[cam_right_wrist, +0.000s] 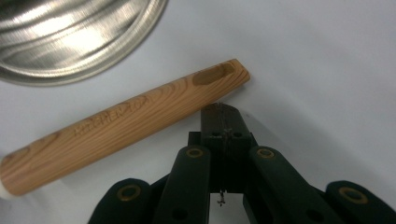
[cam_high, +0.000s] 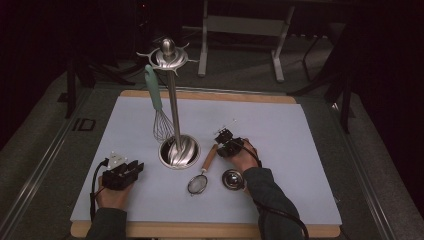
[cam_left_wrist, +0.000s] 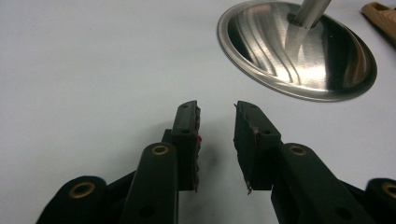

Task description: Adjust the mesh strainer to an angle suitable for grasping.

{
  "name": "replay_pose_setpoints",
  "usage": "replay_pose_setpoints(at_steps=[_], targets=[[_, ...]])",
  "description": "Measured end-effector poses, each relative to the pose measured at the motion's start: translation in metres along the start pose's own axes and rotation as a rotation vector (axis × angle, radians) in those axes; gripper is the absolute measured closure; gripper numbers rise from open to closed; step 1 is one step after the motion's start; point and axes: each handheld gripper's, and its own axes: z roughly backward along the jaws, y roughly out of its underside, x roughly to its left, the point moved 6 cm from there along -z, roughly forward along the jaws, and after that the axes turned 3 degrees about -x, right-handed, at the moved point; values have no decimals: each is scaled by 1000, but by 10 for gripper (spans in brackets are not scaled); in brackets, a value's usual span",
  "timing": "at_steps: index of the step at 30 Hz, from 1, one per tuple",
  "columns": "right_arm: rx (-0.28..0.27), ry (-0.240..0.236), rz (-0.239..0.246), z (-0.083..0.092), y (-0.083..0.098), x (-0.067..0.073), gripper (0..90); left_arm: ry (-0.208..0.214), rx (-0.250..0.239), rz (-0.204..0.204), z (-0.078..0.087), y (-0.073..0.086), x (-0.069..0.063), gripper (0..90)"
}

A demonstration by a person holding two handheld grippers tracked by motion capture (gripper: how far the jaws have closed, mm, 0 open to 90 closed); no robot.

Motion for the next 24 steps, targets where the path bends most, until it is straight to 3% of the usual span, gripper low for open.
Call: replay_pose_setpoints(at_steps=[12, 15, 17, 21, 24], targets=[[-10, -66, 7, -7, -22, 22, 867, 5, -5, 4, 0, 0, 0, 689], [-31, -81, 6, 0, -29, 27, 775, 6, -6, -1, 0, 0, 0, 689], [-44, -122, -16, 5, -31, 31, 703, 6, -7, 0, 1, 0, 0, 689], [-23, -264, -81, 11, -25, 45, 577, 3, -3, -5, 0, 0, 0, 689], [17, -260, -110, 8, -17, 50, 513, 2, -2, -6, 0, 0, 0, 689]])
